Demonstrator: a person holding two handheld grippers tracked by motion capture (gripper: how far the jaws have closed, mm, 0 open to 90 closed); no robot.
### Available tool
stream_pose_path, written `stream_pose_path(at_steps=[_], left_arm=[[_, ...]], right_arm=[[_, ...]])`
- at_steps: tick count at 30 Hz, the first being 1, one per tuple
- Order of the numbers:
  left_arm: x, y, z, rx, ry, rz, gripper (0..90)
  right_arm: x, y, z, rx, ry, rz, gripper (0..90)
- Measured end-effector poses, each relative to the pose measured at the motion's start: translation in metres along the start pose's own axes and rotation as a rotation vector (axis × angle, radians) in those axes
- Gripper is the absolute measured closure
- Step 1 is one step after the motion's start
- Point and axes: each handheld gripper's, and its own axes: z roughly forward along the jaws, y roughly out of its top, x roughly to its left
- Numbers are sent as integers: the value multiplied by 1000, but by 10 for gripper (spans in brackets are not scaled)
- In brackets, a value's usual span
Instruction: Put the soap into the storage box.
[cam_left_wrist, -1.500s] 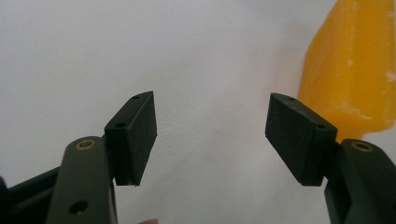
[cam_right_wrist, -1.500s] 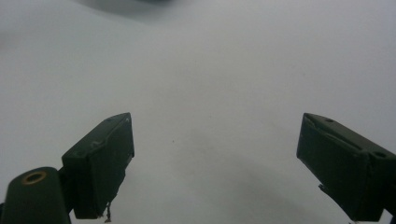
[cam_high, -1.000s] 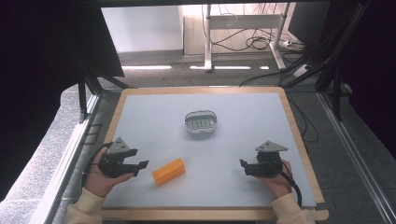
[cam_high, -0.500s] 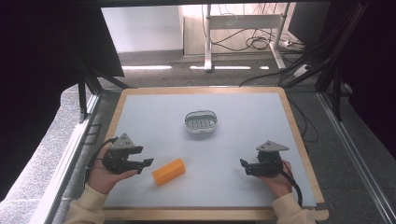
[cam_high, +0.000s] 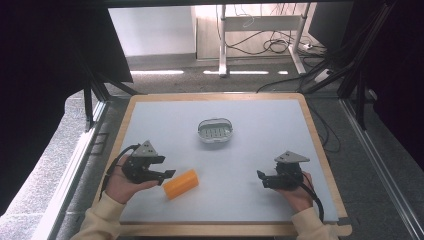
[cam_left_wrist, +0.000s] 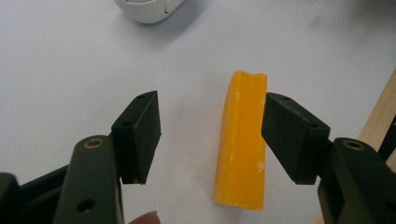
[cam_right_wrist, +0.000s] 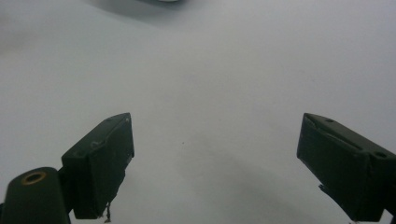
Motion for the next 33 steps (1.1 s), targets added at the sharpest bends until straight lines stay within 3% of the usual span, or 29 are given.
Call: stream_pose_path(at_steps=[6,16,33], left_arm=[[-2,5,9,23,-18,13,375],[-10,-1,30,88,-53,16,376],[-22,1,56,201,-61,45,397]], right_arm=[[-1,-1,2,13,-5,-5,113],[-2,-2,4,21,-22,-8,118],[-2,-2,4,21,-37,-19,121]])
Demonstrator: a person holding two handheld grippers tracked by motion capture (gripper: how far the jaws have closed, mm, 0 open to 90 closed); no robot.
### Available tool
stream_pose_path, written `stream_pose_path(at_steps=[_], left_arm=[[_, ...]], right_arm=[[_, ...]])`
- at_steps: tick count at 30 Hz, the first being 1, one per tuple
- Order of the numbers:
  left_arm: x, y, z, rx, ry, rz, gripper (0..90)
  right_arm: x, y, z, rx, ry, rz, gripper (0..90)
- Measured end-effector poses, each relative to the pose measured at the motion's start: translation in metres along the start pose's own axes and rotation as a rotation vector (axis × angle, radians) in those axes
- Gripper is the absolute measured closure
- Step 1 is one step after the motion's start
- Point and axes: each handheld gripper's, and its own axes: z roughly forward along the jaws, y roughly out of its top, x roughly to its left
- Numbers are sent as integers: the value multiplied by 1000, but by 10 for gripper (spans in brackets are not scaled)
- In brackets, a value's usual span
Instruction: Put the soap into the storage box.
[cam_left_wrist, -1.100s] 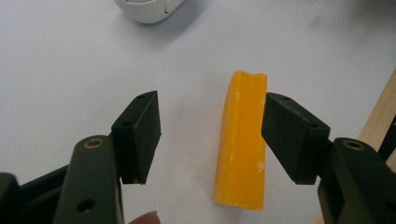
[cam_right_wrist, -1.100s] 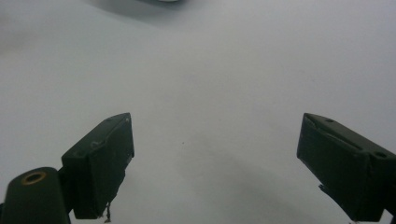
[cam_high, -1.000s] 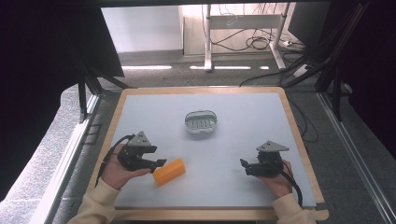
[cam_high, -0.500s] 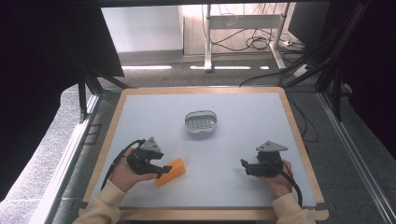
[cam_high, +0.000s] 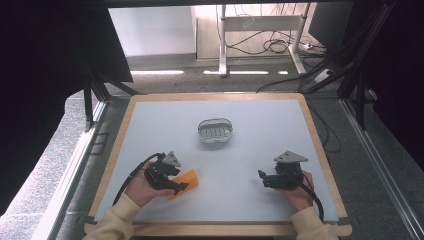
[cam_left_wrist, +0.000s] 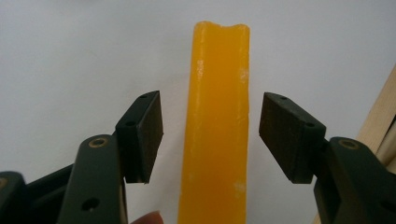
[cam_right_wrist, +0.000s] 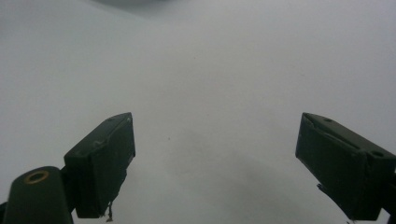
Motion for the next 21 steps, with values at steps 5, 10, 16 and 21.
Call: stream_pose_path(at_steps=[5,10,16,21], left_arm=[[-3,3,9,45,10,15,415],[-3,5,16,88,15,29,450],[-4,4,20,122,37,46,544],[-3,4,20,123,25,44,615]], right_arm=[[0,0,0,-1,-6,0,121],[0,0,0,4,-10,-5,121],[0,0,0,5,-15,-6,121],[0,0,0,9,-16,-5,121]])
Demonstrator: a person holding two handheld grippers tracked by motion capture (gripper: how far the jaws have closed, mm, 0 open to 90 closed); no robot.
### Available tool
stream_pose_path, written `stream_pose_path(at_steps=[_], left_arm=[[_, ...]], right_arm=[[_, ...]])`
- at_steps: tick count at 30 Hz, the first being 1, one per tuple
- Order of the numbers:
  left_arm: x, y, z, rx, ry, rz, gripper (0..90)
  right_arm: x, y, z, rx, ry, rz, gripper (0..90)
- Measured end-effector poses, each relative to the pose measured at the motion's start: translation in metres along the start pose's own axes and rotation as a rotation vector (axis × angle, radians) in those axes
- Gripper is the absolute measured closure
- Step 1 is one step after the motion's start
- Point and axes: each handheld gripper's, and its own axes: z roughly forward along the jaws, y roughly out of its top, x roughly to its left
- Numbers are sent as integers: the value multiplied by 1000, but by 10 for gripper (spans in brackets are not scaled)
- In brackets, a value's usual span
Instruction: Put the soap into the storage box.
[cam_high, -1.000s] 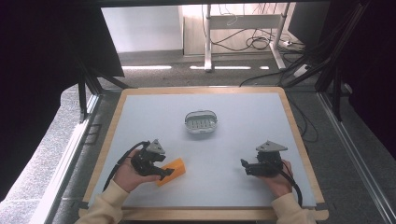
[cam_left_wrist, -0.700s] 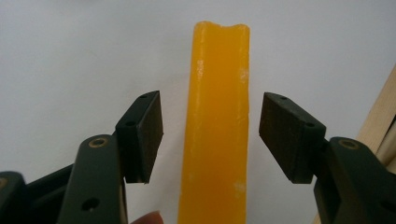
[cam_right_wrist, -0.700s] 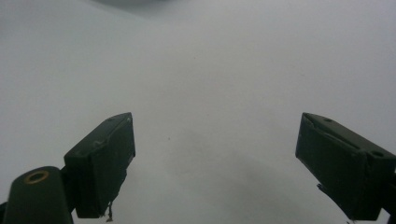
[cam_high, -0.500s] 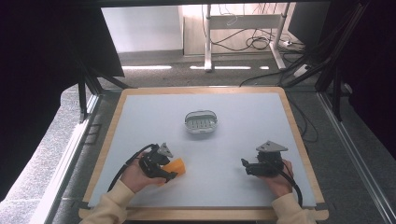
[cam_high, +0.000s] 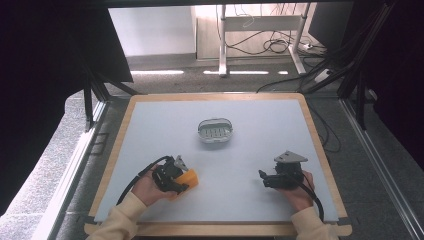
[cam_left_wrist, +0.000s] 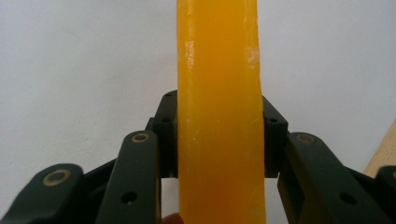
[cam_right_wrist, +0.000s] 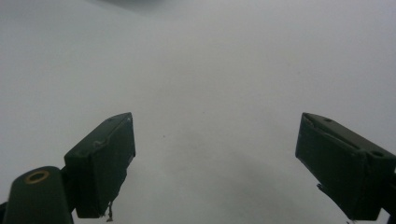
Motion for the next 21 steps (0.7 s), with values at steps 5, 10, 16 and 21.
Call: stream_pose_path(at_steps=[5,10,16,21], left_arm=[[2,0,0,-2,-11,-1,618],[3,0,0,-7,-21,-7,619],[1,0,0,-23,0,10,621],[2,0,-4,-34,3,13,621]], right_arm=[[0,0,0,-2,-2,0,121],[0,0,0,0,-2,-2,121],[0,0,0,1,-5,-4,121],[-1,0,0,2,-10,-1,121]])
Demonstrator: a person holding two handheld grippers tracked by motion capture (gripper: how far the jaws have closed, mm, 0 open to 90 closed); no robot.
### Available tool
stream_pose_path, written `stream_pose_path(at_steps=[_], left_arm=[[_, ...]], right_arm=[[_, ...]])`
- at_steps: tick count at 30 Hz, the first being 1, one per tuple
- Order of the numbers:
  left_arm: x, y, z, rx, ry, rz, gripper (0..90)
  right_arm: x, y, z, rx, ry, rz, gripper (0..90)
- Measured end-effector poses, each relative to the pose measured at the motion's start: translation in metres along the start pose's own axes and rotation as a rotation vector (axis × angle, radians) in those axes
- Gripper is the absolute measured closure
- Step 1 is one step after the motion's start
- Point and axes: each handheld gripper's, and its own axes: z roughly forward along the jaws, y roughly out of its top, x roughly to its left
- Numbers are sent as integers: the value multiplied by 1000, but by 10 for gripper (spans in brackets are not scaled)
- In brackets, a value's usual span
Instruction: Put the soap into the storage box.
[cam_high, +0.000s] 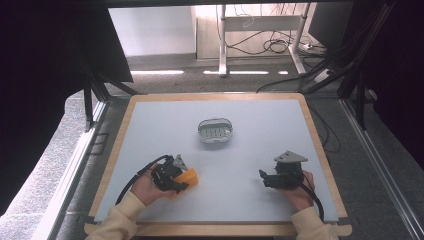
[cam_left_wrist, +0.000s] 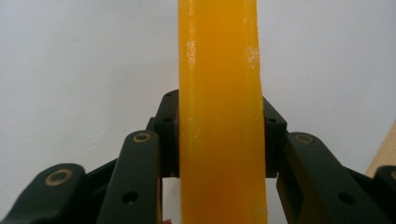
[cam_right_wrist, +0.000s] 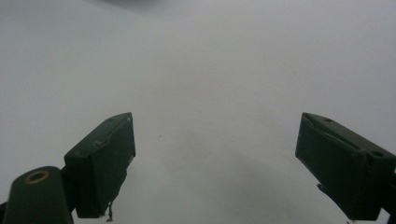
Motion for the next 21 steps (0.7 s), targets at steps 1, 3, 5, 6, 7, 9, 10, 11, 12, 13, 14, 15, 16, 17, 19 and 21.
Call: stream_pose_path(at_steps=[1,3,5,6,7,9,10,11,12,13,14,15,16,17,19,21], left_arm=[[1,0,-3,-6,-5,-5,621],[2,0,-7,-21,-10,-13,621],[3,0,-9,-24,-13,-14,621],[5,1,-13,-35,-19,-22,621],[6,1,-14,-35,-21,-22,621],[8,3,-17,-28,-19,-21,621],[9,4,-18,-24,-14,-19,621],[10,5,-19,-17,-9,-15,621],[10,5,-19,-17,-9,-15,621],[11,5,-20,-16,-6,-19,621],[12,6,-21,-15,-6,-19,621],[13,7,-23,-19,-5,-24,621],[13,7,-23,-19,-5,-24,621],[14,7,-26,-24,-5,-23,622],[16,9,-28,-27,-6,-24,622],[17,10,-30,-24,-3,-22,621]], right_arm=[[0,0,1,2,2,0,121],[0,0,1,2,3,0,121],[0,0,0,0,4,-1,121],[0,0,0,-3,5,0,121],[0,0,-1,-4,6,0,121],[0,0,-1,-5,8,2,121],[0,0,-1,-5,9,2,121],[0,0,-1,-4,9,2,121],[0,0,-1,-4,9,2,121],[0,0,-1,-5,9,2,121],[-1,0,-1,-5,9,1,121],[-1,0,0,-5,10,2,121],[-1,0,0,-5,10,2,121],[-2,0,1,-3,13,4,121],[-1,1,1,-1,15,5,121],[0,1,1,-4,13,0,121]])
